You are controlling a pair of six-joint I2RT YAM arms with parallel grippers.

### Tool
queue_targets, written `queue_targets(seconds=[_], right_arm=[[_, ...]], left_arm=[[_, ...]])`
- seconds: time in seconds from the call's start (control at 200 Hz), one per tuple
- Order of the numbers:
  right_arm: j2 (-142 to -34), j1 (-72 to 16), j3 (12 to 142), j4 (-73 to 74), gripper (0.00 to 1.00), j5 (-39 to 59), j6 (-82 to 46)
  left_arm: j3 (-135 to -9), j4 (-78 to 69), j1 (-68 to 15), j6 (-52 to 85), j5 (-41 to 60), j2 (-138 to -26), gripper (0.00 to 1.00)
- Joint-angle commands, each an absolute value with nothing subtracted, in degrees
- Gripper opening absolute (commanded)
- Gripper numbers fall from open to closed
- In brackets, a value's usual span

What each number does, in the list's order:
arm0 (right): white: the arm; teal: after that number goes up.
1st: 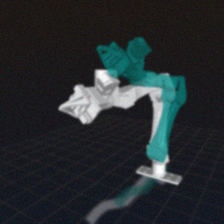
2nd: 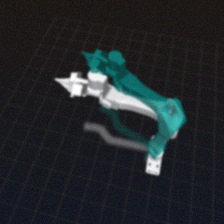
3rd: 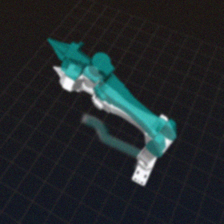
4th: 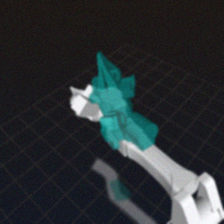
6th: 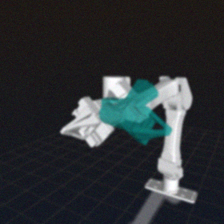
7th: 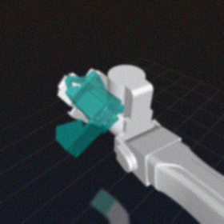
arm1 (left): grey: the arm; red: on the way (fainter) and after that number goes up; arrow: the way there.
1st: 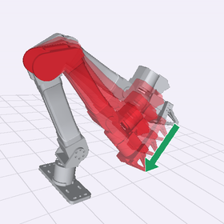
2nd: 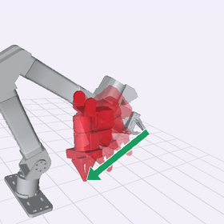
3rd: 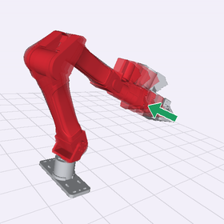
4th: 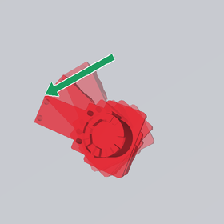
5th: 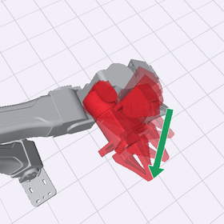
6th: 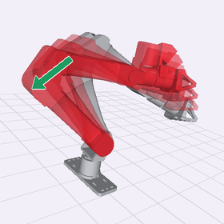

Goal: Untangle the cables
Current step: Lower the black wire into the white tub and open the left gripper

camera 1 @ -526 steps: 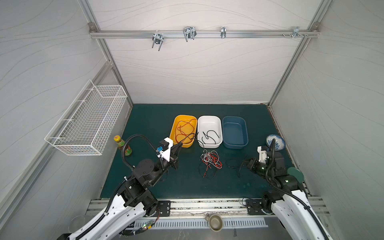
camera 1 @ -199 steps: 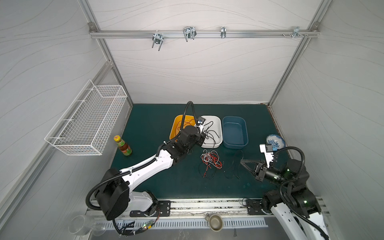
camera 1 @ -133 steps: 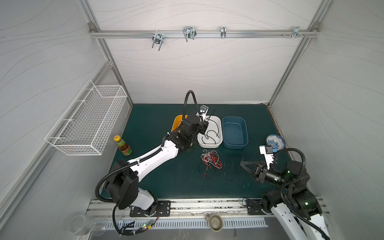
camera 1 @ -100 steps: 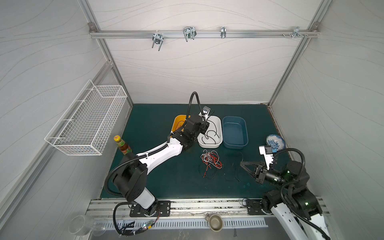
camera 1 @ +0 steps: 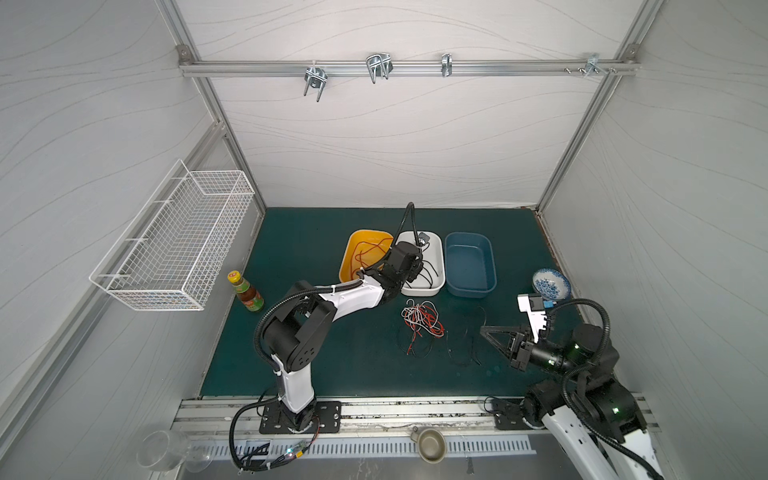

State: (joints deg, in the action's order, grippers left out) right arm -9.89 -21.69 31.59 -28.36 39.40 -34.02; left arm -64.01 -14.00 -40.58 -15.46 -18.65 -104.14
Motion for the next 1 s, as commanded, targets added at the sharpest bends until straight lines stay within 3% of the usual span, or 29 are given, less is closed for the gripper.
queue_targets(seconds=[0.0, 0.995], right_arm=[[-9.0, -22.1, 31.9, -28.9, 0.0, 38.7, -33.0], [-8.6, -22.3, 32.2, -29.8, 0.0, 37.9, -32.5]], left_arm=[[-64.5, -15.7, -42.0, -17.2, -18.4, -106.1, 0.0], [-72.4, -4.7, -41.4, -16.1, -18.1, -112.9, 0.01]])
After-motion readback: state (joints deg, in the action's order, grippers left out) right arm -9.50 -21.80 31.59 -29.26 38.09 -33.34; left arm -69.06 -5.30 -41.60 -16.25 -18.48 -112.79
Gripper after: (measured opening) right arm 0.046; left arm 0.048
